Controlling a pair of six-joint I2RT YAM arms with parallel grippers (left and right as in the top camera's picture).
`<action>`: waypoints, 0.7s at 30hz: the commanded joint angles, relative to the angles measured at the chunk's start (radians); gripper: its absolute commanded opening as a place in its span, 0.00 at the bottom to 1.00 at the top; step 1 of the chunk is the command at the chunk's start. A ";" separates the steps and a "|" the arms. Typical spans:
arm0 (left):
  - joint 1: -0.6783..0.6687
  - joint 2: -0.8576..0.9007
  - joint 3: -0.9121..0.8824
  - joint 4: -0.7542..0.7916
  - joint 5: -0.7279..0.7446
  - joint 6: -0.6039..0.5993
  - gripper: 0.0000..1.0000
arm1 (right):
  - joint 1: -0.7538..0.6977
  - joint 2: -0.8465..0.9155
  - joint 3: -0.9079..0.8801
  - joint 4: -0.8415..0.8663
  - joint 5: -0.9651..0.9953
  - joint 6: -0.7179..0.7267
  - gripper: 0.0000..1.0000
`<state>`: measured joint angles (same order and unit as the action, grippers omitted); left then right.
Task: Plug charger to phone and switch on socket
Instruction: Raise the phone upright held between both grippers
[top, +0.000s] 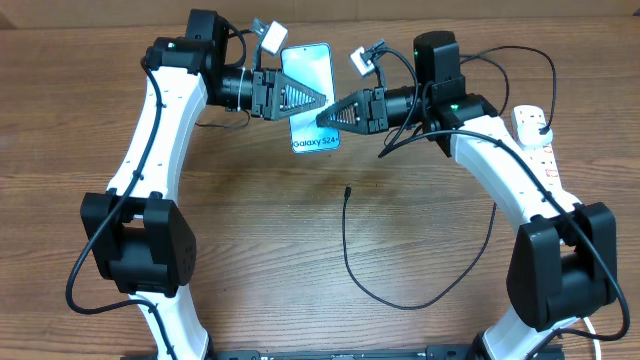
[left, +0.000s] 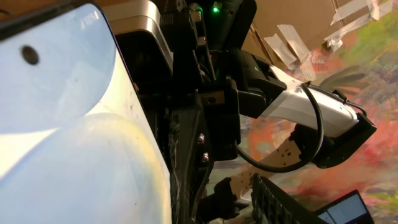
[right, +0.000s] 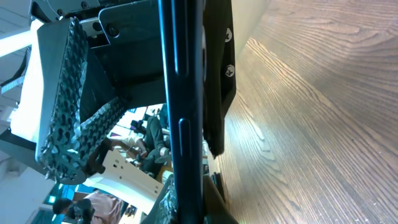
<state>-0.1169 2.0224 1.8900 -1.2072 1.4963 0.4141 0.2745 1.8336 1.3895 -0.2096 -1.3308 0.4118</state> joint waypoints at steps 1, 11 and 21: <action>0.025 -0.068 0.043 0.019 0.084 -0.011 0.59 | -0.026 0.026 -0.007 0.020 0.032 0.034 0.04; 0.027 -0.068 0.043 0.055 0.084 -0.030 0.61 | -0.028 0.025 -0.007 0.155 0.020 0.097 0.04; 0.027 -0.068 0.043 0.090 0.039 -0.064 0.68 | -0.028 0.026 -0.007 0.349 0.020 0.238 0.04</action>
<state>-0.0963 2.0006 1.9053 -1.1191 1.5284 0.3687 0.2619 1.8534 1.3830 0.1196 -1.3273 0.6006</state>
